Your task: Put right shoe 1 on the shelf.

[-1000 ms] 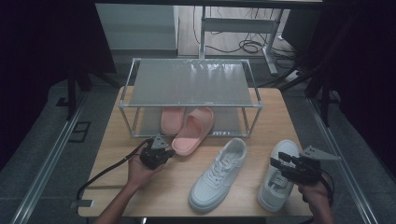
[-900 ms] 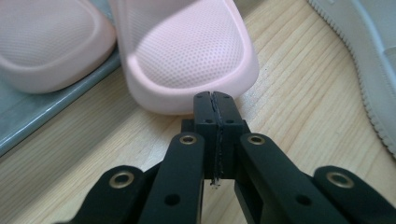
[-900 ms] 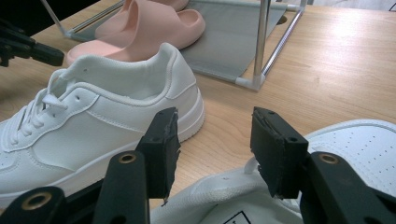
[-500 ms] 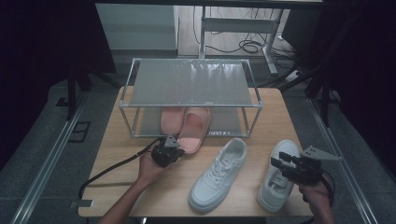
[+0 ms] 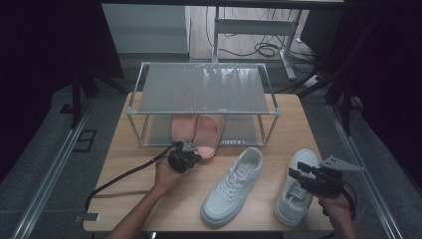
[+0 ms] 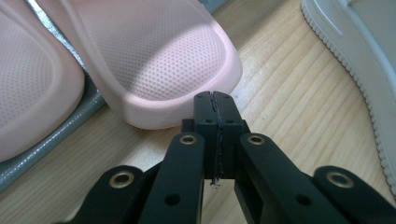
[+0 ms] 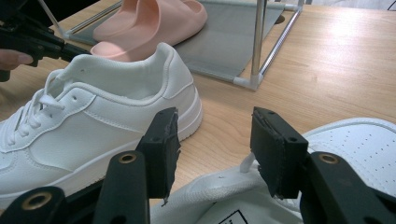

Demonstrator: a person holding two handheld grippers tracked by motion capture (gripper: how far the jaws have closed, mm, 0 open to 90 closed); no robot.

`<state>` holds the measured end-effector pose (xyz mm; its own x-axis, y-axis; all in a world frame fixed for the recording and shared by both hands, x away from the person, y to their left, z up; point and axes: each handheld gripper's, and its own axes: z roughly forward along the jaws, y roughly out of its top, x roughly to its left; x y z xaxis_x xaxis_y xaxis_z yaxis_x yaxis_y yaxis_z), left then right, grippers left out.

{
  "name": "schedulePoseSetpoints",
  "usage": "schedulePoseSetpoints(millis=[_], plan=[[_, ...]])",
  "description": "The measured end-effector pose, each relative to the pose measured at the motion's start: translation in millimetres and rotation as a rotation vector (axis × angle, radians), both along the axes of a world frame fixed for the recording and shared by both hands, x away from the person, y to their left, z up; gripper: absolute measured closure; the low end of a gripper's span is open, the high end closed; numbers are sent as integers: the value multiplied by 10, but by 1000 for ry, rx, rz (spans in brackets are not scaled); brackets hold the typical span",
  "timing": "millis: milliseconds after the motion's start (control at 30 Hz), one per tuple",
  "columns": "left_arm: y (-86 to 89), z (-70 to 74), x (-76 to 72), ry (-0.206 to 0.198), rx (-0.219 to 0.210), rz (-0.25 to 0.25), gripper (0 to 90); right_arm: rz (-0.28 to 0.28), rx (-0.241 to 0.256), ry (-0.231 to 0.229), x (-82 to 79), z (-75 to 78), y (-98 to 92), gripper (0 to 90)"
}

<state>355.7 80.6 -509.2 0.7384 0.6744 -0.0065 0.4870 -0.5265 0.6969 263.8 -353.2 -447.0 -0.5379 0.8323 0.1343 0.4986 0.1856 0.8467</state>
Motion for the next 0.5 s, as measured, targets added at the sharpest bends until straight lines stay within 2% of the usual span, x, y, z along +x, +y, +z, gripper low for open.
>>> schedulePoseSetpoints(millis=[500], plan=[[-10, -24, 133, 13, -21, 39, 900, -3, 2, -2, -5, 7, -14, 519]])
